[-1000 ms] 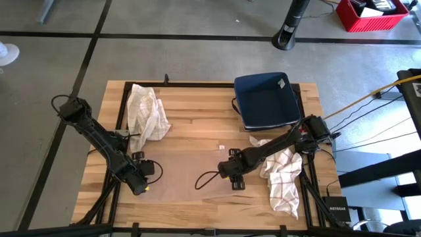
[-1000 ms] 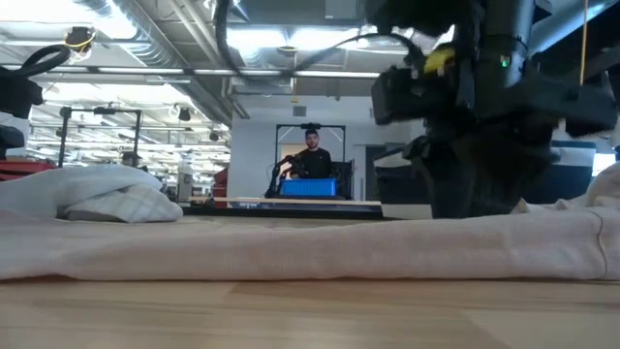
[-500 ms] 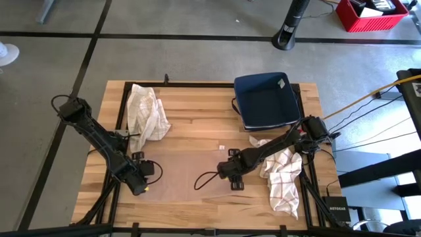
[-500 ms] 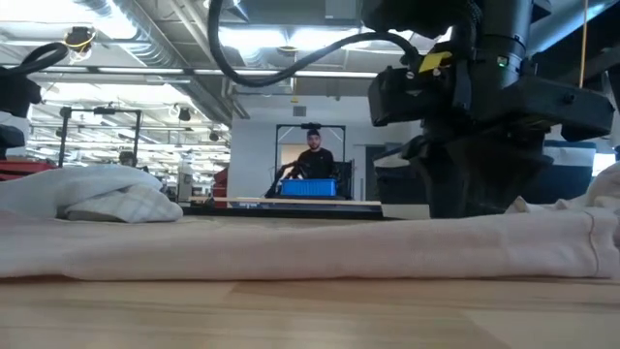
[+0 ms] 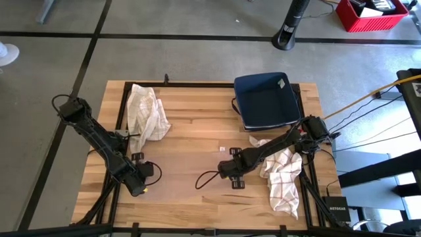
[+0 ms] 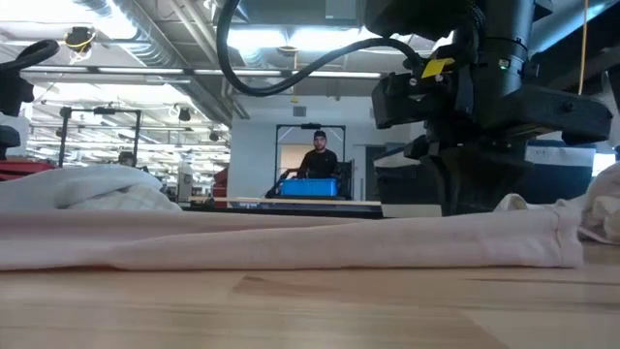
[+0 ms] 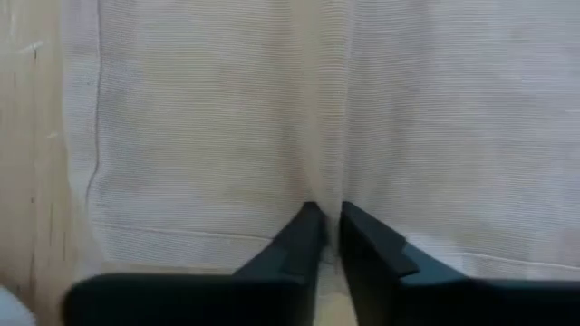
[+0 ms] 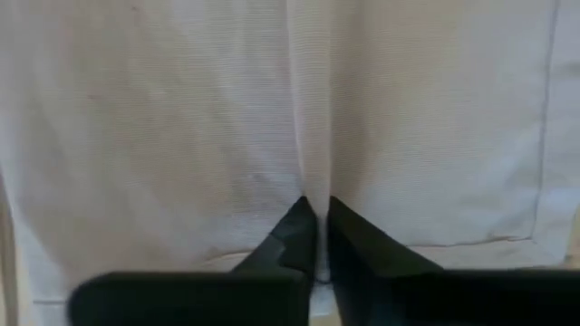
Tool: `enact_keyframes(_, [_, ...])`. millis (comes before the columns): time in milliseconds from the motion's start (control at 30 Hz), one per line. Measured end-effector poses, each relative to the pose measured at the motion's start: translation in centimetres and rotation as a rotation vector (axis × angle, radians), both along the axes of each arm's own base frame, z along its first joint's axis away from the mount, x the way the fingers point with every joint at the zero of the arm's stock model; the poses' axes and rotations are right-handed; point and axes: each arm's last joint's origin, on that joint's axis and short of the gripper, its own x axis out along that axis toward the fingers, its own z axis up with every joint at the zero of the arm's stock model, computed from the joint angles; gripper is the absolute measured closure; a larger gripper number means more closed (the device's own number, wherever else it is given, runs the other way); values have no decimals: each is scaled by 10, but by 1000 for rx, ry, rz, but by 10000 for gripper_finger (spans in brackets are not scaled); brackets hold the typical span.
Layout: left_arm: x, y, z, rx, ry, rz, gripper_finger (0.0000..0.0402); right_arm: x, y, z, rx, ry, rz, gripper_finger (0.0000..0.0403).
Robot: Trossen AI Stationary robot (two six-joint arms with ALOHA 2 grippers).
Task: Fold towel
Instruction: Fold the pink towel
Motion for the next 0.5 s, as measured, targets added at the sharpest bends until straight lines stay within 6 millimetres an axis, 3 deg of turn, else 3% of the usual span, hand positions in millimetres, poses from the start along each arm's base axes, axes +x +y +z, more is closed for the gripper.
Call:
enact_keyframes(67, [0, 0, 0, 3, 2, 0, 393, 0, 0, 0, -4, -1, -11, 394])
enact_keyframes(267, [-2, 3, 1, 36, 2, 5, 399, 0, -1, 0, -57, -20, -19, 395])
enact_keyframes(500, [2, 1, 26, 64, -14, 14, 400, -4, 0, 28, -187, -64, -24, 399])
